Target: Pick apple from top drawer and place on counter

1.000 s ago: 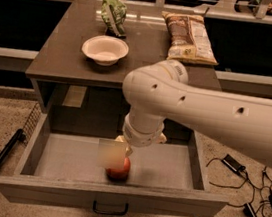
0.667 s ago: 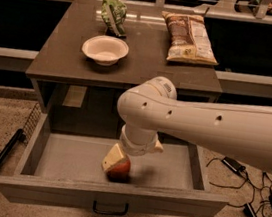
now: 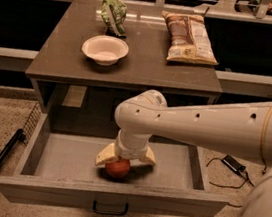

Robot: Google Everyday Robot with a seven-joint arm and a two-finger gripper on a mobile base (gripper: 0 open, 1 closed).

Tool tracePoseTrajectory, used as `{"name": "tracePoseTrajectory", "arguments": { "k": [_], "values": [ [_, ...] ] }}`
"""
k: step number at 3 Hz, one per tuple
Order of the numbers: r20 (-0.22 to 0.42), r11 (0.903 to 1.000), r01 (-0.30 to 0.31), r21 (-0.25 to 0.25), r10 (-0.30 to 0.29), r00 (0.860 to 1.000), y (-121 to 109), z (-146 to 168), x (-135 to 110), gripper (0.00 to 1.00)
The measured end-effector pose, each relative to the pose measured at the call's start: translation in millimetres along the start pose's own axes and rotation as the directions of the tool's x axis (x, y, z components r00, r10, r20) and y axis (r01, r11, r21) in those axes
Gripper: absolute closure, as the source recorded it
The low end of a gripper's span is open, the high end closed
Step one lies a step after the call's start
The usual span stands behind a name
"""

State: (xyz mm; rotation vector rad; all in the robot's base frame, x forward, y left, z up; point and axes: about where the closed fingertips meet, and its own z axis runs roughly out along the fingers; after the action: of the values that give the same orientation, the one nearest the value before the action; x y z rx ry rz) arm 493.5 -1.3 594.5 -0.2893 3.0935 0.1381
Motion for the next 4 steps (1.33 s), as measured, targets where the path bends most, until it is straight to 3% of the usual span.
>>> {"name": "tracePoseTrajectory", "arguments": {
  "k": [1,2,3,4],
  "values": [
    [-0.001,0.9977,-0.047,-0.049,0.047,0.999,11,7,-3,0.18],
    [-0.021,0.9948,-0.066,-0.078,0.065,0.998,14,4,-4,0.50],
    [-0.021,0.9948,-0.066,-0.078,0.065,0.998,15,-2,-4,0.73],
    [-0.034,0.9940,-0.024,-0.107,0.021,0.999,14,-14,-8,0.96]
  ]
}}
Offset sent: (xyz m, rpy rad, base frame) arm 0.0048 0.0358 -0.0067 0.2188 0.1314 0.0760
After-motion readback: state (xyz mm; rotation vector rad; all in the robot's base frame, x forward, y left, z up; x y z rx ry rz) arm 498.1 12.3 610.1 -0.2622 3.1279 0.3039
